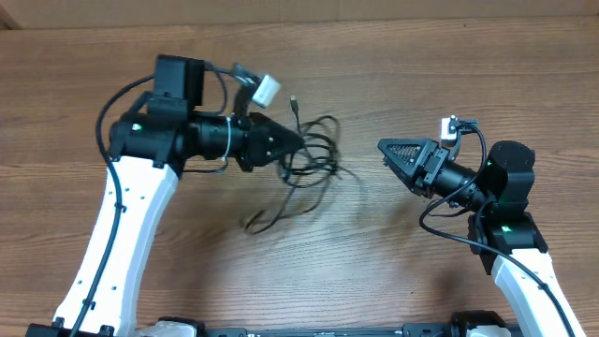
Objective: Untangle cables
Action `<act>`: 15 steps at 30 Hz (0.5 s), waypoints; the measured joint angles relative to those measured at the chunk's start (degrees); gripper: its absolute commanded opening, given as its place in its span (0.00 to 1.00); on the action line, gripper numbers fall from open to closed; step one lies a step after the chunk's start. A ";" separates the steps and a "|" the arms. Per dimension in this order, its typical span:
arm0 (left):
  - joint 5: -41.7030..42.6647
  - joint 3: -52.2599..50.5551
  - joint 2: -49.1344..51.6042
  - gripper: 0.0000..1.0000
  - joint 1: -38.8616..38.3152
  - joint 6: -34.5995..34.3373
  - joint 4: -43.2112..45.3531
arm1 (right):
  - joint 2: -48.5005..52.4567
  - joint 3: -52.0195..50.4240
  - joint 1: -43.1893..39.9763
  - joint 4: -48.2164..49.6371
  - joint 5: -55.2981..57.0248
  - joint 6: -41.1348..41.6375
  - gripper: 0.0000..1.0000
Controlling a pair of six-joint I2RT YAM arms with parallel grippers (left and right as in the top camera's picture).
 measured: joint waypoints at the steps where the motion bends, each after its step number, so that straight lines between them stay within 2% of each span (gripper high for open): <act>1: 2.84 0.00 -0.02 0.04 -0.68 1.07 1.11 | 0.00 0.00 0.42 0.00 0.00 -1.01 0.75; 6: 11.37 0.00 0.00 0.05 -0.79 2.49 5.27 | 0.00 0.00 5.25 -2.34 3.06 -8.90 0.75; 10: 17.42 0.00 -0.02 0.04 -0.81 2.62 5.99 | 0.00 0.00 9.16 -0.83 7.58 -12.11 0.75; 15: 19.89 0.00 0.00 0.04 -0.81 2.60 5.95 | 0.00 0.00 16.02 0.26 15.10 -15.93 0.73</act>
